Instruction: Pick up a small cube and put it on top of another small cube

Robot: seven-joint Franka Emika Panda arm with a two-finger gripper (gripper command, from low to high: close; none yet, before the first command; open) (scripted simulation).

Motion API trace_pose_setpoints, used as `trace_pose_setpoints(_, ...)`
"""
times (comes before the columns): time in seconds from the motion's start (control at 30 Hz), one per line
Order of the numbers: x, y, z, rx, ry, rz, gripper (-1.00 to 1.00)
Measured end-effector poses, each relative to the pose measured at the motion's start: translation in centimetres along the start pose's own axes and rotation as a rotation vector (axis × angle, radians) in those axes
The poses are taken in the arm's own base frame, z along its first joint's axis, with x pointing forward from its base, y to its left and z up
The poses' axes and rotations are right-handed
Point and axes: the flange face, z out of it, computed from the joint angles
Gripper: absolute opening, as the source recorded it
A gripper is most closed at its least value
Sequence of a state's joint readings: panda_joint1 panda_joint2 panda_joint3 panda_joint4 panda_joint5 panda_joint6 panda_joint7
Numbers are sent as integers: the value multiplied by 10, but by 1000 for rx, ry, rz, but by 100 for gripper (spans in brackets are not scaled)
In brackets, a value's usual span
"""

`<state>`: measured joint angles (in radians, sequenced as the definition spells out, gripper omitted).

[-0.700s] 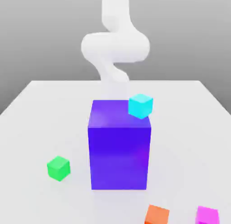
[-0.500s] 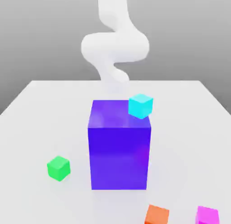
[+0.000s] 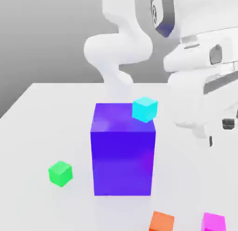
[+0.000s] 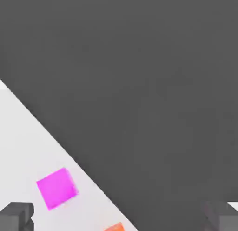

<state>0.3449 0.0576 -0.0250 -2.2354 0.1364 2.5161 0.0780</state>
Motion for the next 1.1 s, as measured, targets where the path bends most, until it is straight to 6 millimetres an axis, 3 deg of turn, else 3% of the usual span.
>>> trace_pose_setpoints(0.13,-13,-14,71,-29,-92,-140,0)
trace_pose_setpoints(0.3,-42,-33,156,-69,-205,-333,0)
trace_pose_setpoints(0.43,-58,-31,216,-78,-227,-373,0)
trace_pose_setpoints(0.47,-61,-29,229,-78,-228,-373,-100)
trace_pose_setpoints(0.7,-62,-29,231,-78,-230,-375,-100)
trace_pose_setpoints(0.9,-41,-31,166,-65,-198,-339,-100)
trace_pose_setpoints(0.97,-35,2,148,-80,-174,-243,-100)
trace_pose_setpoints(1.1,-39,87,112,-125,-133,-3,-100)
